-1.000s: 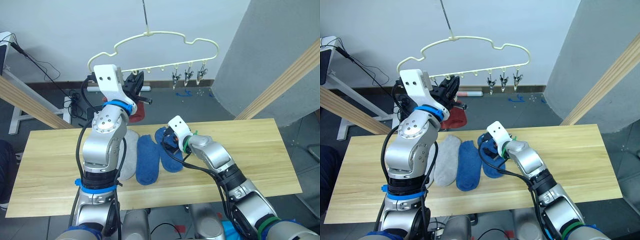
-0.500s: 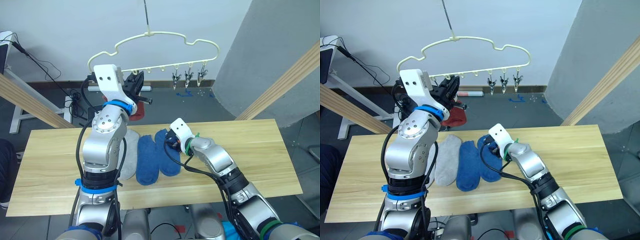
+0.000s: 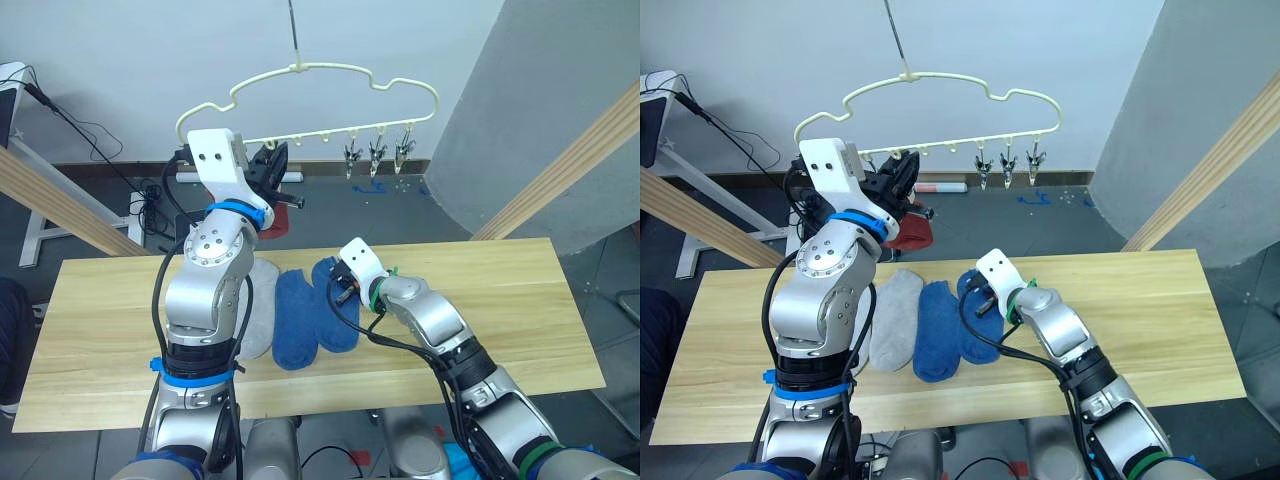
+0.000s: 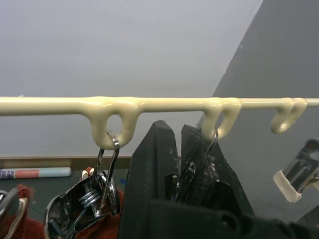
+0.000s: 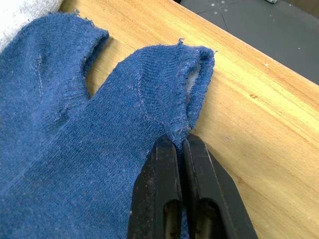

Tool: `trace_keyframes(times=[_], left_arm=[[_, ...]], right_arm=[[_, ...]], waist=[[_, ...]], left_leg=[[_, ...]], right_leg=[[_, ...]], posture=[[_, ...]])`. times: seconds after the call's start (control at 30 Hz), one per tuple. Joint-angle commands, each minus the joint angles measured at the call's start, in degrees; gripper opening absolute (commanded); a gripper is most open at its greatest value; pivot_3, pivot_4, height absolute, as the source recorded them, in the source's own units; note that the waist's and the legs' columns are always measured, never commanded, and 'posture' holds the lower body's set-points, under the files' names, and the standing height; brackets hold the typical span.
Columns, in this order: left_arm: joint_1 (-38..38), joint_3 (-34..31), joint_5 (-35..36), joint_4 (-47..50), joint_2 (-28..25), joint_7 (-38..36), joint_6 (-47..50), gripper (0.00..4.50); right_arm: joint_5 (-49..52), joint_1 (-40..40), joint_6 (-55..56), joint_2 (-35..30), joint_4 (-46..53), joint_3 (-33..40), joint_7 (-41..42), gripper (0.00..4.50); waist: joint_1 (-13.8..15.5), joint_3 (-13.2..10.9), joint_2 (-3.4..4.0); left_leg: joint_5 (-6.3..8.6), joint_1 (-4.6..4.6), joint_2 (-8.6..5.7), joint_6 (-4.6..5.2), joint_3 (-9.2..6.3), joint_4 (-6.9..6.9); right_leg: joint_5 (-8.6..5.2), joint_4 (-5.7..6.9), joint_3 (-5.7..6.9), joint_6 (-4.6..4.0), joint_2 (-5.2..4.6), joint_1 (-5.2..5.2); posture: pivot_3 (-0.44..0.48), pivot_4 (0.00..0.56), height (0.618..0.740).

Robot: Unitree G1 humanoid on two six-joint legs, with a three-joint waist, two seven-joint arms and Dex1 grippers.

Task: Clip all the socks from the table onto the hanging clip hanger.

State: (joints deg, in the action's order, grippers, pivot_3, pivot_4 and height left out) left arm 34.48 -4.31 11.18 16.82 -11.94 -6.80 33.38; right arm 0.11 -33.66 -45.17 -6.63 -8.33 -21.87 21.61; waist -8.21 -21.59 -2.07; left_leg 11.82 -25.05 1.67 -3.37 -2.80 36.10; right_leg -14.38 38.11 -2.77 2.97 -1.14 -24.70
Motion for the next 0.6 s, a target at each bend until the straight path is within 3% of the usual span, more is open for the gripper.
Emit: trace_keyframes(times=[0.03, 0.33, 0.6], left_arm=[[1.13, -1.97, 1.98, 2.03, 0.6, 0.5, 2.1, 0.19], [4.53, -5.48, 8.26, 3.35, -1.94, -2.07, 9.39, 0.19], [5.4, -8.49, 13.56, 3.99, -3.31, -2.28, 15.39, 0.19]], right_arm=[[-0.2, 1.13, 1.48, -1.46, 3.79, 0.02, 1.82, 0.04], [3.75, -0.1, 2.24, -1.74, 13.39, 4.19, 4.89, 0.04], [3.98, -3.4, 2.41, 2.37, 13.46, 4.36, 3.02, 0.04]], waist=[[0.11, 0.0, 0.0], [0.12, 0.0, 0.0], [0.27, 0.0, 0.0]], left_leg=[[0.0, 0.0, 0.0, 0.0, 0.0, 0.0], [0.0, -0.01, 0.02, 0.0, -0.04, -0.01], [0.0, -0.01, 0.02, -0.01, -0.05, -0.01]], right_leg=[[0.0, 0.0, 0.0, 0.0, 0.0, 0.0], [0.0, 0.02, 0.05, 0.0, 0.04, -0.02], [0.0, 0.02, 0.07, 0.0, 0.01, -0.02]], posture=[[-0.245, 0.401, 0.74], [-0.22, 0.39, 0.74], [-0.213, 0.387, 0.74]])
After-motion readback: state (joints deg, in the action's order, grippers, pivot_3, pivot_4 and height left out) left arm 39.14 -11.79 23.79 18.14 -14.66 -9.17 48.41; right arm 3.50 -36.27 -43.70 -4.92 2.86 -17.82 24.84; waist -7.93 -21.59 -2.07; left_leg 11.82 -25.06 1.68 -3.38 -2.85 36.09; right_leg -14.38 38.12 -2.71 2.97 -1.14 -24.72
